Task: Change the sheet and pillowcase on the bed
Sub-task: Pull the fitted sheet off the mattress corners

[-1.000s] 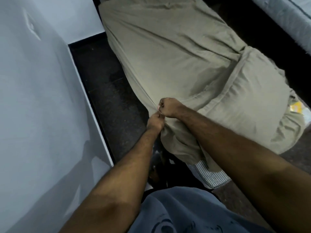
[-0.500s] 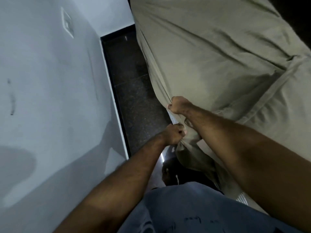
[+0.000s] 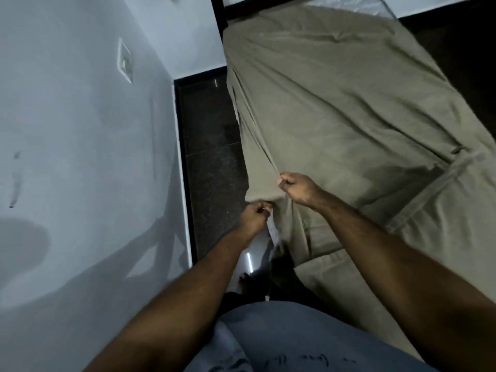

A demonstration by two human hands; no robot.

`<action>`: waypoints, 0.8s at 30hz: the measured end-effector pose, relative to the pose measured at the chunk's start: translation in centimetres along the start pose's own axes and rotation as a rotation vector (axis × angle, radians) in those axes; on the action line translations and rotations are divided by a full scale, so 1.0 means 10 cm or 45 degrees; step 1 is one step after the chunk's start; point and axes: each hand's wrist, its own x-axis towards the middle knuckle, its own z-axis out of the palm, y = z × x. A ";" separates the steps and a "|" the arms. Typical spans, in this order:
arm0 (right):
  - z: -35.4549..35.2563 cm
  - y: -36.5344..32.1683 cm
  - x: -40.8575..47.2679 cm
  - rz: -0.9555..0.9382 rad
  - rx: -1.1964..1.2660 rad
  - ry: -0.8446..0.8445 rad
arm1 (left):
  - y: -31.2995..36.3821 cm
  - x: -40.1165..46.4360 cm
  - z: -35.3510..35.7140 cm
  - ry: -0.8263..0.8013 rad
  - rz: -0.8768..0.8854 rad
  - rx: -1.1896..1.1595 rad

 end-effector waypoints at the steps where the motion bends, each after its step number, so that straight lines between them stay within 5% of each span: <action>1: -0.05 -0.01 -0.03 -0.009 -0.003 0.007 | 0.08 0.12 -0.02 0.039 -0.069 -0.081; 8: -0.12 0.03 -0.10 -0.040 0.070 0.004 | 0.58 0.80 0.10 0.165 -0.318 -0.513; 11: -0.13 0.08 -0.11 -0.113 0.001 0.004 | 0.83 1.02 0.00 -0.089 -0.397 -1.103; 13: -0.17 0.07 -0.08 -0.149 -0.075 -0.009 | 0.98 1.26 -0.11 -0.112 -0.380 -1.235; 19: -0.30 -0.17 0.33 -0.097 -0.419 -0.252 | 1.15 1.73 -0.47 -0.055 -0.198 -0.599; 24: -0.53 -0.85 1.08 0.156 -0.042 0.208 | 0.99 1.48 -0.82 -0.229 -0.146 -0.622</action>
